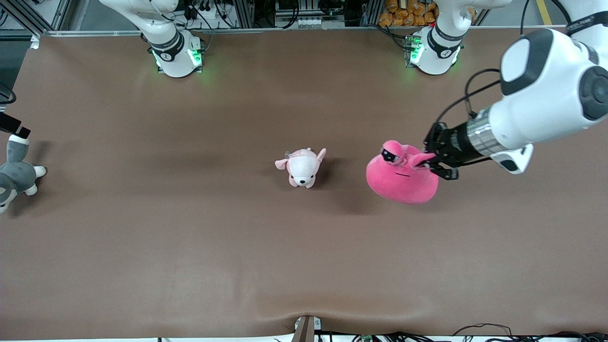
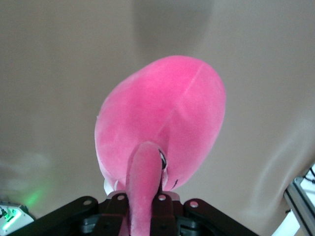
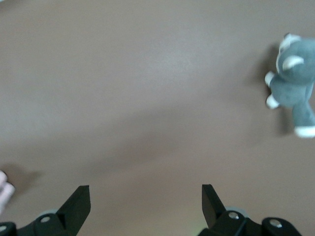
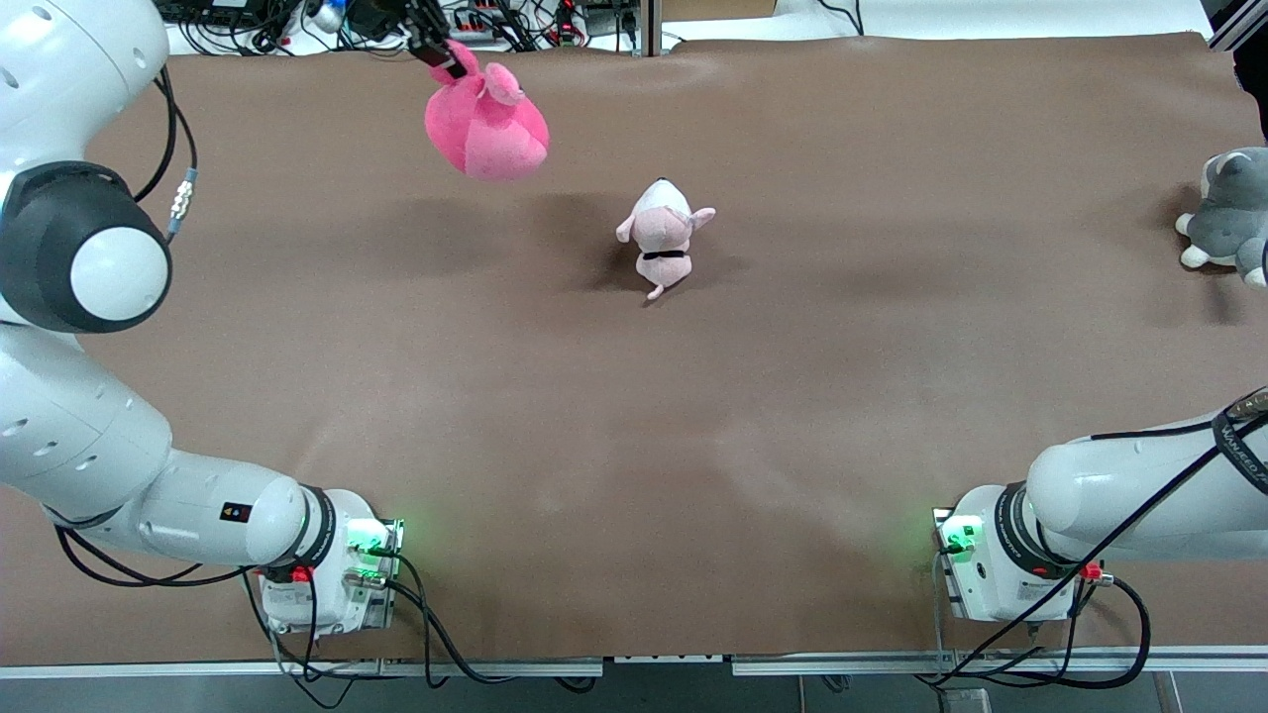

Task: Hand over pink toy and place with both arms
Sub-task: 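Carry the pink plush toward the middle while the right gripper approaches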

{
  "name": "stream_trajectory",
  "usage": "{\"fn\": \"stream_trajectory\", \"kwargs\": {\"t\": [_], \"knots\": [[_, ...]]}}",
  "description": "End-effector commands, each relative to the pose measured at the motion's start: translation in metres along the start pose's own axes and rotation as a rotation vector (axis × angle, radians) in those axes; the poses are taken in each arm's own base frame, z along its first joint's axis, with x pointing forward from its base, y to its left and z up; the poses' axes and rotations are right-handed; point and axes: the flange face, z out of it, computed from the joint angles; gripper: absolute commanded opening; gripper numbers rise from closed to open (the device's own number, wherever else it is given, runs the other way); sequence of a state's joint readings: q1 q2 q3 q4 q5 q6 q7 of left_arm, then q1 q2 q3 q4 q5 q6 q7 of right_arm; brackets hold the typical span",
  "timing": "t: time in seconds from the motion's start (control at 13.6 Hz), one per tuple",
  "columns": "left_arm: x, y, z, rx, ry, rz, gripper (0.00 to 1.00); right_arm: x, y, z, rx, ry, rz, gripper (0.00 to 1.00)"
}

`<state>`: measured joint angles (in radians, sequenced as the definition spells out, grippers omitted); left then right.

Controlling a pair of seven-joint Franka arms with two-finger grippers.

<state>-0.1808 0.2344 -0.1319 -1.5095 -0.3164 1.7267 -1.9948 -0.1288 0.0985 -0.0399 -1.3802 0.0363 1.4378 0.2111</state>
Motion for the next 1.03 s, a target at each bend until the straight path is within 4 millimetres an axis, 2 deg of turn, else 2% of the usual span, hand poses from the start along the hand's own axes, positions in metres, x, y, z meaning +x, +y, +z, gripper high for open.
{"fn": "stream_trajectory", "kwargs": {"t": [0.0,0.22,0.44,0.59,0.74,0.81,0.96], "knots": [[-0.041,-0.016,-0.015,-0.006,-0.026,-0.013,0.00,-0.003,-0.015,-0.005,0.116,-0.045,0.213,1.00],[-0.086,-0.025,-0.010,-0.025,-0.051,-0.025,0.00,-0.014,-0.053,-0.006,0.187,-0.135,0.550,1.00],[-0.119,-0.035,-0.006,-0.072,-0.100,-0.088,0.00,-0.035,-0.108,-0.003,0.168,-0.186,0.715,1.00],[-0.143,-0.049,0.002,-0.091,-0.121,-0.080,0.00,-0.051,-0.149,-0.001,0.206,-0.298,0.888,1.00],[-0.166,-0.062,0.005,-0.113,-0.159,-0.104,0.00,-0.066,-0.197,0.013,0.183,-0.419,1.047,1.00],[-0.176,-0.069,0.002,-0.127,-0.179,-0.109,0.00,-0.079,-0.227,0.016,0.177,-0.411,1.074,1.00],[-0.193,-0.083,0.006,-0.128,-0.203,-0.140,0.00,-0.097,-0.275,0.021,0.205,-0.403,1.170,1.00]]}}
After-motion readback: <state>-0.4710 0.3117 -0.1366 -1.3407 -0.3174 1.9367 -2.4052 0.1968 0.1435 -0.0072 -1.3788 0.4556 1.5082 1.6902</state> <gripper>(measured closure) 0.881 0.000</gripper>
